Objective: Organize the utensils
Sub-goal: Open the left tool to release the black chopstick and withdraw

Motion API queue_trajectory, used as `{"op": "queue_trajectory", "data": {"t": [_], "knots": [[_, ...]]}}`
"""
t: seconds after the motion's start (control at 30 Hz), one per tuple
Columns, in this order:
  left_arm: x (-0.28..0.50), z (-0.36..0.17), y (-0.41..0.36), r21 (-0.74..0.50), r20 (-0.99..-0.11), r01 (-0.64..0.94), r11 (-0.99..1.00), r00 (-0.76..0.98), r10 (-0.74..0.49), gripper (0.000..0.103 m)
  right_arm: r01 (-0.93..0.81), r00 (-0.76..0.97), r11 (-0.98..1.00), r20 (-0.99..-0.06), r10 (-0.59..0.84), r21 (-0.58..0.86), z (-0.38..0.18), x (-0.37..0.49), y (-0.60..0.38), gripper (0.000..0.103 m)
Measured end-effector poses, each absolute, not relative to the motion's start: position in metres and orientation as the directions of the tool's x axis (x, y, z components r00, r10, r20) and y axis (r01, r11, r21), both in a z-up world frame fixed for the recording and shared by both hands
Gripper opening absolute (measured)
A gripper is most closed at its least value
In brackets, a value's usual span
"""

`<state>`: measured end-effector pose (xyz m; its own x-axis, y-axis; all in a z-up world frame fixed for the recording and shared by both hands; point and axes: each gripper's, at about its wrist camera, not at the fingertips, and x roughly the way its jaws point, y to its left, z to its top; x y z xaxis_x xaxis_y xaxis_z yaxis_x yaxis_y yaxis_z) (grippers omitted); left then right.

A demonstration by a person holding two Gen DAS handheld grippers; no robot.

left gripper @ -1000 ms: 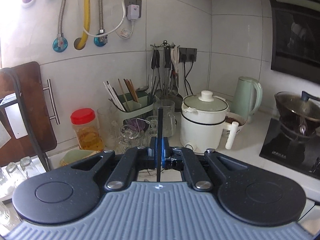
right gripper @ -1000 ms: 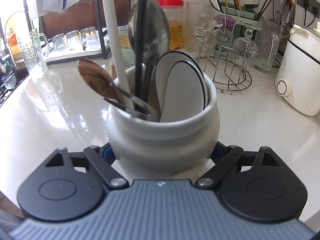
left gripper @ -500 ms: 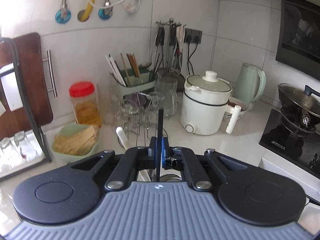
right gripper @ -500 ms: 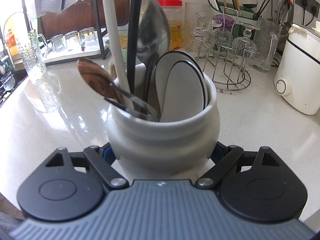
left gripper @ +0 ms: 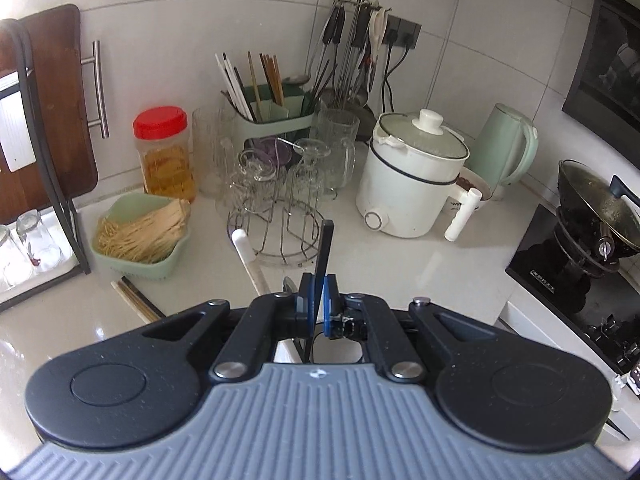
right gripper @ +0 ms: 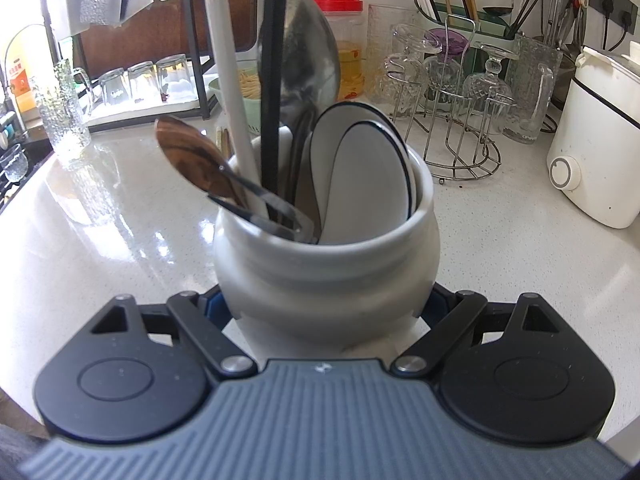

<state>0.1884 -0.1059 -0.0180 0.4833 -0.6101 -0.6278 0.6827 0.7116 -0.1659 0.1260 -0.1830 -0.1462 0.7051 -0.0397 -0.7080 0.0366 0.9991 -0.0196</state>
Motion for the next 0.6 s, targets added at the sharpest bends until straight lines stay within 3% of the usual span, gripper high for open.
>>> {"op": "queue_trajectory", "data": {"t": [0.47, 0.57, 0.6], "knots": [[0.19, -0.013, -0.11, -0.144, -0.641, 0.673, 0.725, 0.495, -0.587, 0.006, 0.037, 0.702, 0.999, -0.711, -0.042, -0.023, -0.147, 0.127, -0.183, 0.091], [0.194, -0.011, -0.103, -0.184, -0.638, 0.658, 0.73, 0.485, -0.598, 0.011, 0.036, 0.702, 0.999, -0.711, -0.043, -0.025, -0.147, 0.127, -0.182, 0.091], [0.195, -0.01, -0.1, -0.201, -0.634, 0.653, 0.73, 0.481, -0.605, 0.018, 0.035, 0.701, 0.999, -0.712, -0.043, -0.026, -0.147, 0.127, -0.182, 0.091]]}}
